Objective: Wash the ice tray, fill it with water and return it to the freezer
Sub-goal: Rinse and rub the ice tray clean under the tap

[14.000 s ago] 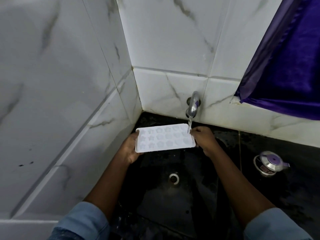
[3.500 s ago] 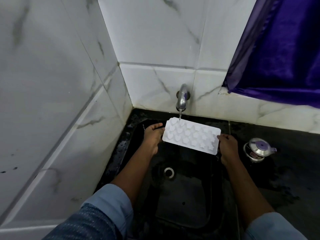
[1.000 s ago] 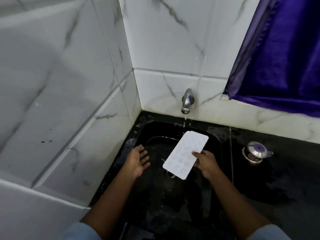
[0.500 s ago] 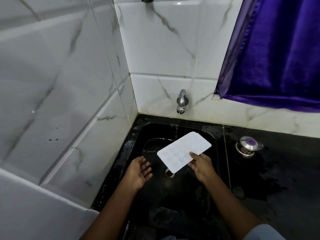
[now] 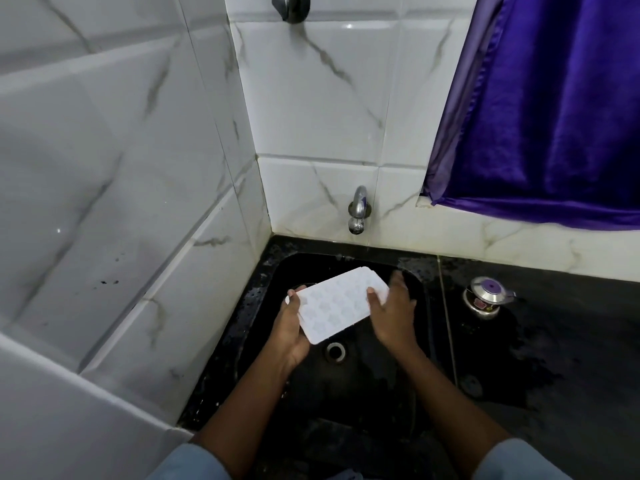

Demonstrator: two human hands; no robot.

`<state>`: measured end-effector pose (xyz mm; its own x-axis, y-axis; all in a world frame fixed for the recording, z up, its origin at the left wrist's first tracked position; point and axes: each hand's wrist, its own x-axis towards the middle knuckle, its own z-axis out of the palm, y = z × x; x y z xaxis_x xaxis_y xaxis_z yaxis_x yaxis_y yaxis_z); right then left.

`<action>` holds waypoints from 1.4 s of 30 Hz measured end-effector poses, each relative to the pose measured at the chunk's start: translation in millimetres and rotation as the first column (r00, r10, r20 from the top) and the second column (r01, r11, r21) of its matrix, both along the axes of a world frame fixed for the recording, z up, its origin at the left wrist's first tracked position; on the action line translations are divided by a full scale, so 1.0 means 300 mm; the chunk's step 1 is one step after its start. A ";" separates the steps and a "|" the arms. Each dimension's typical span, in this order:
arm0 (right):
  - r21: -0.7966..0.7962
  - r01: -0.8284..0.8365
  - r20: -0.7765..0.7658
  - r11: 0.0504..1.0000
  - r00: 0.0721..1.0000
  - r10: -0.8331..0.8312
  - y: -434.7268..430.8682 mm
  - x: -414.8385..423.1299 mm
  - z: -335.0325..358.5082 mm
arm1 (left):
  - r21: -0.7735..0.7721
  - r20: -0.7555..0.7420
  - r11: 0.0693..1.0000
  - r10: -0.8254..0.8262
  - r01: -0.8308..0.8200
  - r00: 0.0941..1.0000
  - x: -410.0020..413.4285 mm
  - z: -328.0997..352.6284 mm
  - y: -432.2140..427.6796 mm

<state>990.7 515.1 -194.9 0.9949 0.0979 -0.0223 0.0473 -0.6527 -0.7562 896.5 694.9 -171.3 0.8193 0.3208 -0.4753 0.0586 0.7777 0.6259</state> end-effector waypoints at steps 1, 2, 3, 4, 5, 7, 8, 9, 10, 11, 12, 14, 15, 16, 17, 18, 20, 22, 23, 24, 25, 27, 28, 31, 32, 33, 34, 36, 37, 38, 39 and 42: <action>-0.218 -0.159 0.026 0.963 0.985 0.169 0.015 0.004 0.003 | -0.015 0.011 1.000 -0.019 0.019 1.000 -0.001 0.006 0.001; -0.359 -0.311 -0.021 0.880 0.945 0.326 0.038 -0.003 0.006 | -0.029 0.025 0.999 -0.032 0.033 0.999 0.002 0.007 -0.002; -0.414 -0.456 -0.071 0.788 0.879 0.471 0.065 -0.024 0.015 | -0.046 0.034 0.998 -0.040 0.041 0.999 0.007 0.010 -0.009; -0.436 -0.555 -0.072 0.708 0.806 0.587 0.093 -0.052 0.020 | -0.054 0.031 0.998 -0.043 0.045 0.999 0.014 0.006 -0.013; -0.456 -0.615 -0.045 0.644 0.738 0.673 0.118 -0.072 0.030 | -0.059 0.018 0.997 -0.040 0.041 0.999 0.019 0.010 -0.014; -0.426 -0.661 -0.030 0.618 0.692 0.721 0.135 -0.053 0.042 | -0.067 0.014 0.998 -0.008 0.009 1.000 0.025 0.018 -0.011; -0.390 -0.643 -0.073 0.659 0.735 0.674 0.131 -0.022 0.044 | -0.064 0.021 0.998 0.005 -0.004 1.000 0.024 0.017 -0.007; -0.377 -0.600 -0.123 0.706 0.788 0.604 0.124 0.006 0.043 | -0.064 0.030 0.998 0.007 -0.005 1.000 0.025 0.018 -0.004; -0.372 -0.587 -0.151 0.720 0.803 0.576 0.123 0.012 0.048 | -0.058 0.034 0.998 0.008 -0.006 0.999 0.026 0.014 -0.001; -0.361 -0.630 -0.144 0.688 0.766 0.626 0.132 -0.011 0.054 | -0.051 0.033 0.999 0.015 -0.013 0.999 0.027 0.015 -0.001; -0.376 -0.695 -0.096 0.613 0.687 0.720 0.146 -0.047 0.054 | -0.034 0.025 0.999 0.024 -0.024 0.999 0.034 0.015 0.001; -0.410 -0.773 -0.027 0.483 0.540 0.841 0.166 -0.105 0.052 | -0.005 0.000 0.999 0.046 -0.046 0.999 0.044 0.015 0.011; -0.388 -0.767 -0.024 0.510 0.562 0.827 0.162 -0.088 0.046 | -0.010 0.007 0.999 0.043 -0.043 0.999 0.046 0.017 0.013; -0.362 -0.718 -0.065 0.595 0.656 0.752 0.154 -0.043 0.031 | -0.010 0.008 0.999 0.036 -0.036 0.999 0.047 0.016 0.015; -0.333 -0.650 -0.130 0.683 0.749 0.649 0.142 0.000 0.033 | -0.010 0.004 0.999 0.035 -0.035 0.999 0.046 0.023 0.015; -0.334 -0.613 -0.170 0.716 0.787 0.593 0.136 0.022 0.040 | -0.008 0.009 0.999 0.042 -0.042 0.999 0.047 0.024 0.011; -0.335 -0.687 -0.088 0.644 0.704 0.705 0.156 -0.026 0.068 | 0.015 0.012 0.998 0.058 -0.058 0.998 0.062 0.021 0.006; -0.393 -0.777 0.012 0.492 0.530 0.848 0.183 -0.105 0.077 | 0.045 -0.031 0.996 0.075 -0.074 0.997 0.073 0.026 0.005; -0.413 -0.782 0.028 0.467 0.502 0.864 0.181 -0.094 0.072 | 0.065 -0.033 0.996 0.070 -0.068 0.997 0.075 0.031 0.006; -0.418 -0.751 0.018 0.510 0.555 0.832 0.166 -0.040 0.062 | 0.090 -0.026 0.994 0.059 -0.056 0.998 0.074 0.032 0.008; -0.419 -0.699 -0.037 0.579 0.650 0.759 0.147 0.023 0.048 | 0.109 -0.021 0.993 0.043 -0.041 0.999 0.068 0.028 0.013; -0.458 -0.590 -0.163 0.664 0.791 0.590 0.096 0.133 0.032 | 0.145 -0.008 0.989 0.014 -0.012 1.000 0.054 0.035 0.024; -0.459 -0.572 -0.198 0.680 0.812 0.549 0.073 0.163 0.023 | 0.183 0.013 0.983 -0.016 0.014 1.000 0.049 0.040 0.036; -0.352 -0.524 -0.166 0.776 0.850 0.499 0.032 0.181 0.013 | 0.364 -0.017 0.921 -0.141 0.137 0.990 0.058 0.088 0.075; -0.270 -0.491 -0.145 0.828 0.871 0.470 0.025 0.177 0.019 | 0.419 -0.040 0.893 -0.162 0.164 0.986 0.070 0.103 0.088; -0.182 -0.446 -0.125 0.876 0.895 0.429 0.013 0.172 0.033 | 0.483 -0.068 0.857 -0.168 0.180 0.983 0.085 0.122 0.098; -0.092 -0.396 -0.111 0.914 0.916 0.386 -0.002 0.168 0.045 | 0.553 -0.096 0.809 -0.176 0.200 0.980 0.094 0.140 0.104; 0.075 -0.304 -0.093 0.950 0.946 0.310 -0.024 0.155 0.072 | 0.706 -0.145 0.670 -0.179 0.229 0.973 0.106 0.180 0.113; 0.140 -0.274 -0.080 0.952 0.955 0.286 -0.033 0.152 0.084 | 0.770 -0.157 0.594 -0.174 0.231 0.972 0.108 0.206 0.118; 0.193 -0.248 -0.065 0.949 0.962 0.265 -0.041 0.148 0.095 | 0.827 -0.153 0.517 -0.173 0.222 0.973 0.109 0.237 0.121; 0.237 -0.217 -0.052 0.947 0.970 0.236 -0.048 0.143 0.106 | 0.872 -0.142 0.442 -0.184 0.211 0.973 0.107 0.273 0.125; 0.415 -0.120 -0.035 0.902 0.988 0.148 -0.067 0.117 0.135 | 0.954 -0.126 0.234 -0.245 0.185 0.961 0.095 0.372 0.137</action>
